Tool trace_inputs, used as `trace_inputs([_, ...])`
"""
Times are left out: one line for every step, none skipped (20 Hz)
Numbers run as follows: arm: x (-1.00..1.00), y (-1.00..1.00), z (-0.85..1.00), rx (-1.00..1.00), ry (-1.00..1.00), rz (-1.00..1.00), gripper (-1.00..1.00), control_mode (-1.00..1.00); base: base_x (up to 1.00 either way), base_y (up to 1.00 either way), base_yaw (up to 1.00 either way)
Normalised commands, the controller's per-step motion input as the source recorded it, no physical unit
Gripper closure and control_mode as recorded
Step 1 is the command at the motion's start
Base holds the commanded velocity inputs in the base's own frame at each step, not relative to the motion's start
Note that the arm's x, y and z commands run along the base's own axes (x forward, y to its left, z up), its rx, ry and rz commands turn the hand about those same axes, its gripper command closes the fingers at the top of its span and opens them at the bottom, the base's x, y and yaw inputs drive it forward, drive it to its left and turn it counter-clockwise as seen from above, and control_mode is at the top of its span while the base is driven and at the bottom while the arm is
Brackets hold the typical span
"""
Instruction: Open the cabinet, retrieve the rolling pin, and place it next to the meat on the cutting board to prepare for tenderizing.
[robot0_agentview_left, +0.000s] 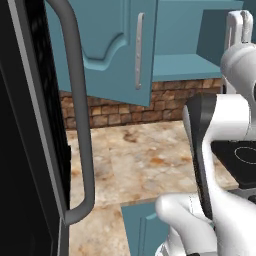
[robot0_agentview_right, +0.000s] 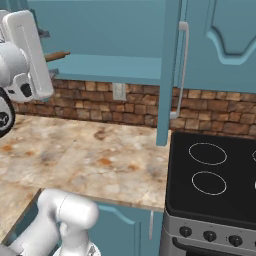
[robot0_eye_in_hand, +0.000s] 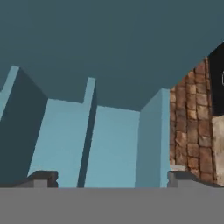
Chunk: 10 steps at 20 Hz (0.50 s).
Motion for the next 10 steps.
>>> trace_inputs([-0.08,0.0,0.2,0.32,0.21,0.0,-1.0,-1.0,0.0,0.0,0.0])
trace_inputs([-0.04,0.0,0.14,0.29,0.23,0.0,-1.0,-1.0,0.0,0.0,0.0])
trace_inputs([-0.03,0.0,0.09,0.3,0.25,0.02,-1.0,-1.0,0.0,0.0,0.0])
trace_inputs([0.0,0.0,0.0,0.31,0.27,0.03,-1.0,-1.0,0.0,0.0,0.0])
trace_inputs([0.0,0.06,0.0,0.31,0.27,0.03,-1.0,-1.0,0.0,0.0,0.0])
trace_inputs([0.0,0.12,0.0,0.31,0.27,0.04,-1.0,-1.0,0.0,0.0,0.0])
trace_inputs([0.09,0.16,-0.04,0.33,0.27,0.06,-1.0,-1.0,0.0,0.0,0.0])
trace_inputs([0.16,0.19,-0.06,0.33,0.27,0.05,-1.0,-1.0,0.0,0.0,0.0])
trace_inputs([0.21,0.23,-0.11,0.35,0.25,0.05,-1.0,-1.0,0.0,0.0,0.0])
trace_inputs([0.22,0.25,-0.11,0.35,0.23,0.04,-1.0,-1.0,0.0,0.0,0.0])
